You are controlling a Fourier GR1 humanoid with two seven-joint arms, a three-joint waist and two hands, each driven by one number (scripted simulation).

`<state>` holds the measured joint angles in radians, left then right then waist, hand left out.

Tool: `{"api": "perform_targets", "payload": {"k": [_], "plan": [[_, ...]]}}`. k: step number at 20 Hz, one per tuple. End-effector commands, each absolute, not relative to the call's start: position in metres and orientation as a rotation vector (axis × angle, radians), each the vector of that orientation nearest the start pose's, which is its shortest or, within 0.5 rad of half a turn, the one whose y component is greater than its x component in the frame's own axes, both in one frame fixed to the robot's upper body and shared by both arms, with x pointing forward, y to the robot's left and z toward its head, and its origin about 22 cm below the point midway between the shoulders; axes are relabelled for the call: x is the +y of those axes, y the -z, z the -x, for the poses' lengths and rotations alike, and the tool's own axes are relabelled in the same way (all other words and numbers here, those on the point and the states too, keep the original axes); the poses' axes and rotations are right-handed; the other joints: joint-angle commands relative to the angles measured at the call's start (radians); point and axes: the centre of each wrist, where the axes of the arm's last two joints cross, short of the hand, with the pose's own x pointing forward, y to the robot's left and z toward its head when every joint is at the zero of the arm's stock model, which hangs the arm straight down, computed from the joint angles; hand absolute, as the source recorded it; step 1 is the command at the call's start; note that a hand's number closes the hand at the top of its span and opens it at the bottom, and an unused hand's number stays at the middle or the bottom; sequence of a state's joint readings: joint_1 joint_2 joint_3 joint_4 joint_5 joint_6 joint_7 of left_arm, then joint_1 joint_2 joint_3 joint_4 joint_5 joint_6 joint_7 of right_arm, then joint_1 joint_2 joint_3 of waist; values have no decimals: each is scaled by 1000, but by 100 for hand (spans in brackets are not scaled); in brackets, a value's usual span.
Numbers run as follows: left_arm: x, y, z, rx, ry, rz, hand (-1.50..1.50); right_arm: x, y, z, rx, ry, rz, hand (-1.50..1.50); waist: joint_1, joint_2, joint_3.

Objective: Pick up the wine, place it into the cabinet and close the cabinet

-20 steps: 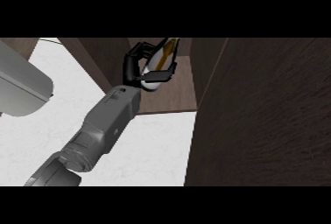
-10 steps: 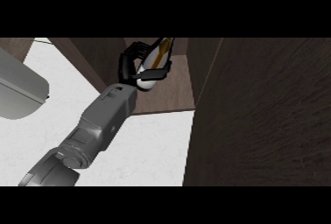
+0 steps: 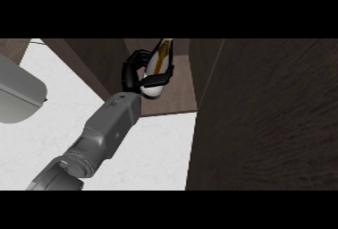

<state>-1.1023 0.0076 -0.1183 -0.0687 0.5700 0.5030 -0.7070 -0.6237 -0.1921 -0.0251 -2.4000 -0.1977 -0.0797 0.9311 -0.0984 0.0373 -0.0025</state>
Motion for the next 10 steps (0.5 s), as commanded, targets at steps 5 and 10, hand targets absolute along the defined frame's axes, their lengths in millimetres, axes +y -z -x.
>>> {"api": "perform_targets", "payload": {"k": [5,10], "plan": [[125,24,-404,-1614,-238,-111,150,-197,-290,-166,-2025,-328,-301,-150,-21,1,-1],[133,42,-392,-1626,-278,-93,150,-192,-292,-175,-2018,-337,-324,-150,-37,3,-2]]}}
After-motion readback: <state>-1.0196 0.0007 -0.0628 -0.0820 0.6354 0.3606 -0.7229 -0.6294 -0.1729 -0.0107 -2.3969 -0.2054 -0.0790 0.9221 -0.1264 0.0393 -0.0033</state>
